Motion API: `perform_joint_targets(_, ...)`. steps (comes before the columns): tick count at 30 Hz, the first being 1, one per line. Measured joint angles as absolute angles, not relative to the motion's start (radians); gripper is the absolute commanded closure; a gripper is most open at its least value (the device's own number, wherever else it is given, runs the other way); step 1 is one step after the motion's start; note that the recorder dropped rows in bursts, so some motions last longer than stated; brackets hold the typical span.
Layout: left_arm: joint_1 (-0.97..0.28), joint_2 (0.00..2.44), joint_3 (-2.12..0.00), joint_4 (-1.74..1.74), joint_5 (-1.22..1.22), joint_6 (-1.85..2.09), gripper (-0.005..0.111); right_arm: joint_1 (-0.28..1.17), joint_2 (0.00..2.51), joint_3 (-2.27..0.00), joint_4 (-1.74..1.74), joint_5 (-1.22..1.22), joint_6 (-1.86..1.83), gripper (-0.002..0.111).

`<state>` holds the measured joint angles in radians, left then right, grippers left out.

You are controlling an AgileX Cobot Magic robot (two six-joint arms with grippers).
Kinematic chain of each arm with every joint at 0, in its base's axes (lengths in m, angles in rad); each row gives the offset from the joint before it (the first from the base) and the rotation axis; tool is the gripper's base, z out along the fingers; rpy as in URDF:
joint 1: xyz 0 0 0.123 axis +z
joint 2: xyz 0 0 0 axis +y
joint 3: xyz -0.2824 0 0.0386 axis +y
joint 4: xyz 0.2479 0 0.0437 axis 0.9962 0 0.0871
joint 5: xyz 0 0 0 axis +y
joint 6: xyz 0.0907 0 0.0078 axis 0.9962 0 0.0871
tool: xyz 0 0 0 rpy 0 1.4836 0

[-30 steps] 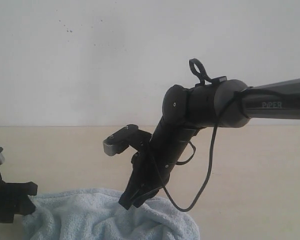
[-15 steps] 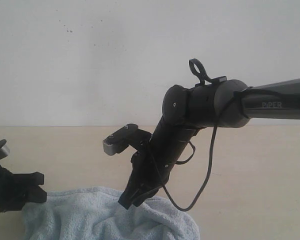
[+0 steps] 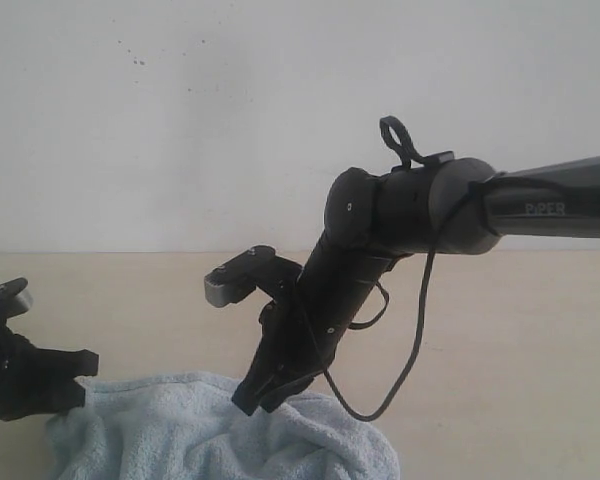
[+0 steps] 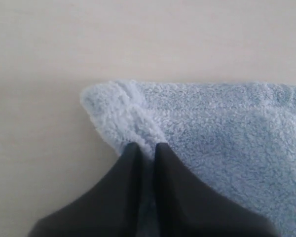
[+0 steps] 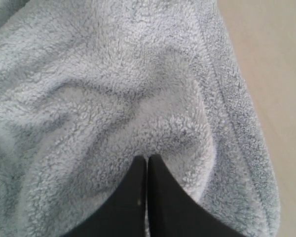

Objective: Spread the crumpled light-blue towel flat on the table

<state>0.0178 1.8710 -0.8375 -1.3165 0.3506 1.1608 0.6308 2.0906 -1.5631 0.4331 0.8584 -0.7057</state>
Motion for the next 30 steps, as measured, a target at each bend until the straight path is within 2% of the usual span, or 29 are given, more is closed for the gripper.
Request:
perform_joint_targets(9, -0.012, 1.815, -0.838, -1.364, 0.397, 1.240, 0.097, 0.630, 1.988, -1.563, 0.389, 0.858, -0.697, 0.108)
perform_joint_targets(17, -0.012, 1.595, -0.838, -1.364, 0.401, 1.250, 0.097, 0.629, 1.909, -1.563, 0.236, 0.872, -0.596, 0.108)
perform_joint_targets(26, -0.012, 1.392, -0.836, -1.160, 0.403, 1.096, 0.097, 0.518, 1.866, -1.563, 0.217, 0.929, -0.537, 0.108)
perform_joint_targets(28, -0.012, 1.382, -0.836, -1.058, 0.403, 1.010, 0.094, 0.488, 1.855, -1.563, 0.224, 0.942, -0.537, 0.108)
perform_joint_targets(30, -0.012, 1.384, -0.834, -0.958, 0.403, 0.928, 0.085, 0.473, 1.853, -1.563, 0.227, 0.950, -0.537, 0.108)
